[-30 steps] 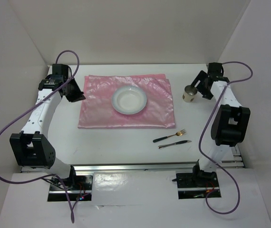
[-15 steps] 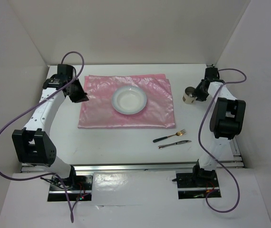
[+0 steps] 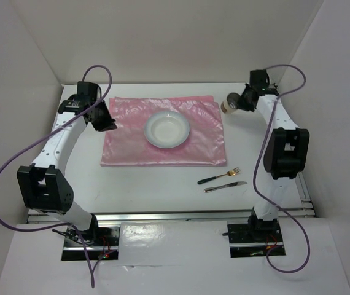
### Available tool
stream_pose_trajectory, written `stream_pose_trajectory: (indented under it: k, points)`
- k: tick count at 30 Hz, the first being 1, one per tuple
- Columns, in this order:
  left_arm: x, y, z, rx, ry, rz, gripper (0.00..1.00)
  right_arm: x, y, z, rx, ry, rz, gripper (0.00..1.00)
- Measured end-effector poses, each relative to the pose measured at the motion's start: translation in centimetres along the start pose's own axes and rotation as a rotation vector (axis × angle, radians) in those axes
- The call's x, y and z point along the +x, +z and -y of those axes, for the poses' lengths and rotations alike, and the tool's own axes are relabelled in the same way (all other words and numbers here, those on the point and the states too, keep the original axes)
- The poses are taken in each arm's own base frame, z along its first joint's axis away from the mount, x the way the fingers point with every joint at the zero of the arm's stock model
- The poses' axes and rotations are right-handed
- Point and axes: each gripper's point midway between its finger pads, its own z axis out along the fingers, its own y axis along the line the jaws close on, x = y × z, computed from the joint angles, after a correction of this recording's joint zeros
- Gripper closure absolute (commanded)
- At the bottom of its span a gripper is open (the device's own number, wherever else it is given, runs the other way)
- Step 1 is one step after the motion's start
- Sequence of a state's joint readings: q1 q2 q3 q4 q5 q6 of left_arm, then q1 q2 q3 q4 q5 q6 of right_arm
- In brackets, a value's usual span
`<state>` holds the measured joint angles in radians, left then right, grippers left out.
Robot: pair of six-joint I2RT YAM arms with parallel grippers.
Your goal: Set the dinner table for one person
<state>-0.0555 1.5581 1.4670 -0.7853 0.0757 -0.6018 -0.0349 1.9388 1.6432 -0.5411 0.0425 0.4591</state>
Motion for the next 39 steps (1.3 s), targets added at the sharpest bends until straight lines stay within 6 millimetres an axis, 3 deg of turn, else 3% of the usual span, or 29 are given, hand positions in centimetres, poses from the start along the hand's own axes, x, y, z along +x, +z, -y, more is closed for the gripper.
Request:
stream_pose_trajectory:
  k: [4, 7, 10, 15, 19, 23, 25, 27, 28, 31, 36, 39]
  points:
    - [-0.1, -0.2, 0.4, 0.003, 0.009, 0.005, 0.78, -3.0, -1.0, -9.2, -0.148, -0.095, 0.096, 1.00]
    - [-0.1, -0.3, 0.4, -0.001, 0.013, 0.009, 0.78, -2.8, -0.2, -12.9, -0.202, -0.137, 0.102, 1.00]
    - [-0.1, -0.3, 0.3, -0.009, 0.013, 0.010, 0.78, -1.7, 2.4, -13.1, -0.183, -0.151, 0.062, 1.00]
    - [-0.1, -0.3, 0.1, -0.015, 0.015, 0.009, 0.78, 2.2, 6.7, -11.0, -0.107, -0.165, -0.055, 1.00]
    - [-0.1, -0.2, 0.0, -0.018, 0.028, 0.008, 0.78, 4.1, 8.0, -10.0, -0.072, -0.174, -0.113, 1.00]
    - [0.4, 0.1, -0.3, -0.025, 0.033, -0.005, 0.78, 4.5, 8.2, -10.1, -0.067, -0.180, -0.117, 1.00]
    - [0.6, 0.1, -0.4, -0.028, 0.034, -0.010, 0.78, 4.5, 8.4, -10.3, -0.064, -0.183, -0.111, 0.88]
    - [0.6, 0.2, -0.4, -0.028, 0.035, -0.010, 0.78, 4.5, 8.7, -10.5, -0.058, -0.186, -0.104, 0.69]
    - [0.6, 0.2, -0.4, -0.028, 0.034, -0.010, 0.78, 4.6, 8.8, -10.5, -0.056, -0.187, -0.105, 0.43]
    - [0.6, 0.2, -0.4, -0.028, 0.036, -0.010, 0.78, 5.1, 9.0, -10.8, -0.057, -0.189, -0.112, 0.18]
    - [0.6, 0.2, -0.5, -0.031, 0.041, -0.010, 0.78, 4.2, 8.3, -12.5, -0.101, -0.187, -0.088, 0.00]
    - [0.6, 0.2, -0.7, -0.039, 0.054, -0.009, 0.78, 2.1, 6.9, -14.3, -0.146, -0.175, -0.038, 0.00]
